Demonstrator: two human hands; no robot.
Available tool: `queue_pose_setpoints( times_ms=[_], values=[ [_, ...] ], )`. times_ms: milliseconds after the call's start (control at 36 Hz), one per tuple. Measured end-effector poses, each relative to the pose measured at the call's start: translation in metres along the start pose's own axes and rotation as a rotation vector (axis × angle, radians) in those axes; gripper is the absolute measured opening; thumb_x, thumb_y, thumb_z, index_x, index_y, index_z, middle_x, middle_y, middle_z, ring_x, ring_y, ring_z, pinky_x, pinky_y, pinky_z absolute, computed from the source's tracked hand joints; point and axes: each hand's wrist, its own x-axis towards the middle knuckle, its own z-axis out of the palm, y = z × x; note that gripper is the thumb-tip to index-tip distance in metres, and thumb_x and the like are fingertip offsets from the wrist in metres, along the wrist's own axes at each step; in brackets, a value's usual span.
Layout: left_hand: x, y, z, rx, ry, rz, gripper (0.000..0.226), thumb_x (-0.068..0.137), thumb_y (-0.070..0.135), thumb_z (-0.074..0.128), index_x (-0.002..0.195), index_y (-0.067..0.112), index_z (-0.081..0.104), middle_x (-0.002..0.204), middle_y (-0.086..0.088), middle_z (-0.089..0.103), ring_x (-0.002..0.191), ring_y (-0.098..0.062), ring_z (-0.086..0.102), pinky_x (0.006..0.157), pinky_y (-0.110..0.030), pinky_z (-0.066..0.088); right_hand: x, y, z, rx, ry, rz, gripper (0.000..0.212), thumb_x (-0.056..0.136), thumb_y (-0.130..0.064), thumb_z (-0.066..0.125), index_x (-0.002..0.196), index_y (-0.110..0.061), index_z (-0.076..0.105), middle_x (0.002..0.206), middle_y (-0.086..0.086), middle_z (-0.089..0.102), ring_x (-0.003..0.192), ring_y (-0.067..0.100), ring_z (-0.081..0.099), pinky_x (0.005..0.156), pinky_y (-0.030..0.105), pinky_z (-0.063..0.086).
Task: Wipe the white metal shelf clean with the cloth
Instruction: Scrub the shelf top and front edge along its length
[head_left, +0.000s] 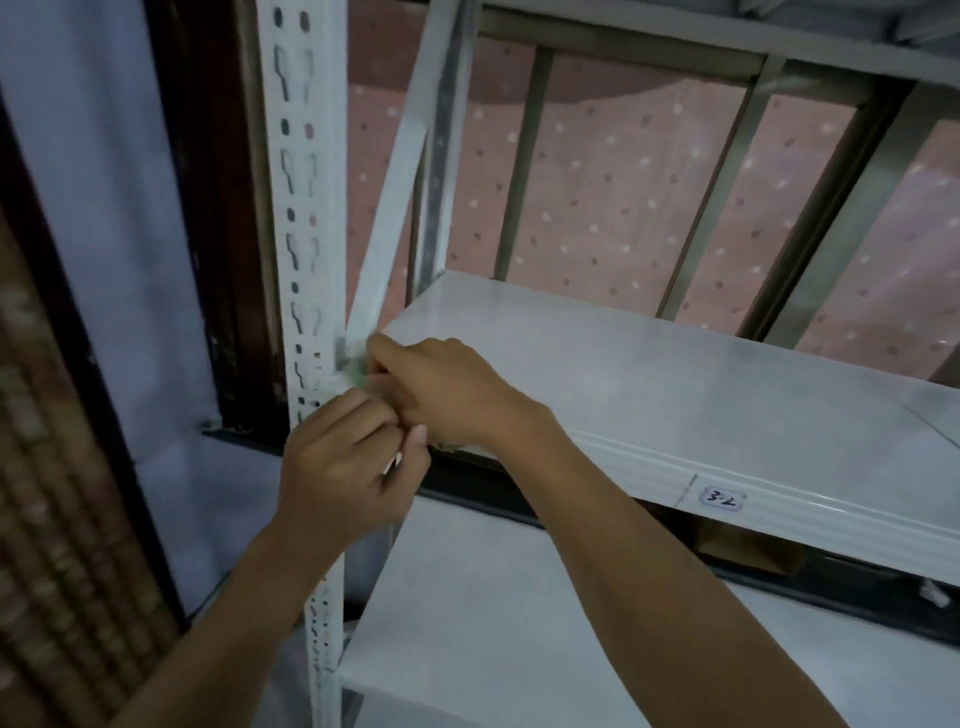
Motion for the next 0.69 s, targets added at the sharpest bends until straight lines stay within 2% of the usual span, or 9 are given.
queue_pose_setpoints(
  times_ms=[56, 83, 167, 222, 306, 417, 500, 583, 694],
  values=[
    [0.002, -0.003, -0.009, 0.023, 0.053, -0.008, 0.042, 0.088, 0.0, 0.063, 0.047, 0.002, 0.053, 0.054, -0.012, 0.057, 0.055, -0.028, 0.053, 0.064, -0.024, 0.042, 0.004, -0.016, -0.005, 0.022, -0.029, -0.132, 0.018, 0.085, -0.017, 0.054, 0.096, -0.018, 0.041, 0.064, -0.001, 0.047, 0.056, 0.021, 0.048, 0.05, 0.035, 0.037],
    [0.003, -0.005, -0.013, 0.021, 0.065, -0.015, 0.043, 0.088, -0.002, 0.062, 0.046, 0.002, 0.053, 0.052, -0.012, 0.056, 0.053, -0.028, 0.052, 0.061, -0.025, 0.042, 0.004, -0.019, -0.006, 0.023, -0.018, -0.157, 0.02, 0.083, -0.015, 0.057, 0.097, -0.016, 0.041, 0.066, 0.0, 0.047, 0.057, 0.022, 0.048, 0.049, 0.035, 0.036],
    [0.007, -0.006, -0.024, 0.005, 0.07, -0.029, 0.048, 0.09, -0.005, 0.058, 0.044, 0.005, 0.046, 0.047, -0.009, 0.044, 0.045, -0.025, 0.04, 0.048, -0.031, 0.032, 0.001, -0.009, -0.005, 0.053, 0.09, -0.098, 0.022, 0.09, -0.017, 0.057, 0.094, -0.018, 0.036, 0.07, 0.006, 0.055, 0.059, 0.028, 0.05, 0.05, 0.036, 0.04],
    [0.009, -0.005, -0.027, 0.01, 0.054, -0.019, 0.05, 0.09, -0.004, 0.057, 0.044, 0.007, 0.042, 0.045, -0.007, 0.039, 0.044, -0.024, 0.035, 0.049, -0.03, 0.025, -0.003, 0.003, -0.006, 0.067, 0.157, -0.072, 0.019, 0.096, -0.023, 0.049, 0.092, -0.022, 0.031, 0.071, 0.007, 0.057, 0.058, 0.029, 0.049, 0.052, 0.04, 0.044],
    [0.012, -0.003, -0.026, 0.007, 0.031, -0.005, 0.052, 0.091, -0.002, 0.057, 0.043, 0.007, 0.04, 0.045, -0.007, 0.036, 0.044, -0.023, 0.033, 0.05, -0.028, 0.022, -0.011, 0.023, -0.019, 0.12, 0.233, -0.027, 0.013, 0.1, -0.026, 0.044, 0.094, -0.016, 0.039, 0.067, 0.005, 0.056, 0.056, 0.026, 0.048, 0.054, 0.039, 0.044],
    [0.018, 0.0, -0.02, 0.023, -0.003, 0.018, 0.051, 0.091, 0.0, 0.059, 0.044, 0.007, 0.04, 0.045, -0.006, 0.038, 0.045, -0.023, 0.035, 0.048, -0.029, 0.026, -0.019, 0.059, -0.038, 0.183, 0.319, 0.06, 0.009, 0.099, -0.022, 0.047, 0.095, -0.014, 0.047, 0.067, 0.004, 0.058, 0.059, 0.026, 0.052, 0.056, 0.038, 0.044],
    [0.019, 0.0, -0.009, 0.065, -0.043, 0.028, 0.046, 0.091, 0.004, 0.06, 0.048, 0.007, 0.045, 0.05, -0.005, 0.046, 0.048, -0.024, 0.041, 0.047, -0.034, 0.038, -0.02, 0.094, -0.051, 0.185, 0.317, 0.161, 0.006, 0.098, -0.022, 0.048, 0.094, -0.018, 0.047, 0.072, 0.008, 0.062, 0.064, 0.028, 0.057, 0.06, 0.039, 0.049],
    [0.021, 0.0, 0.004, 0.078, -0.072, 0.0, 0.036, 0.092, 0.007, 0.06, 0.055, 0.005, 0.058, 0.062, -0.006, 0.061, 0.056, -0.025, 0.054, 0.055, -0.039, 0.049, -0.016, 0.138, -0.057, 0.154, 0.281, 0.289, 0.005, 0.1, -0.022, 0.045, 0.096, -0.02, 0.048, 0.077, 0.01, 0.064, 0.068, 0.029, 0.059, 0.064, 0.037, 0.051],
    [0.024, 0.002, 0.022, 0.055, -0.07, -0.028, 0.026, 0.09, 0.009, 0.061, 0.066, 0.004, 0.069, 0.072, -0.006, 0.069, 0.064, -0.025, 0.063, 0.061, -0.04, 0.053, -0.002, 0.196, -0.039, 0.103, 0.218, 0.421, 0.01, 0.1, -0.021, 0.041, 0.101, -0.016, 0.05, 0.077, 0.011, 0.064, 0.066, 0.03, 0.059, 0.061, 0.031, 0.045]
  ],
)
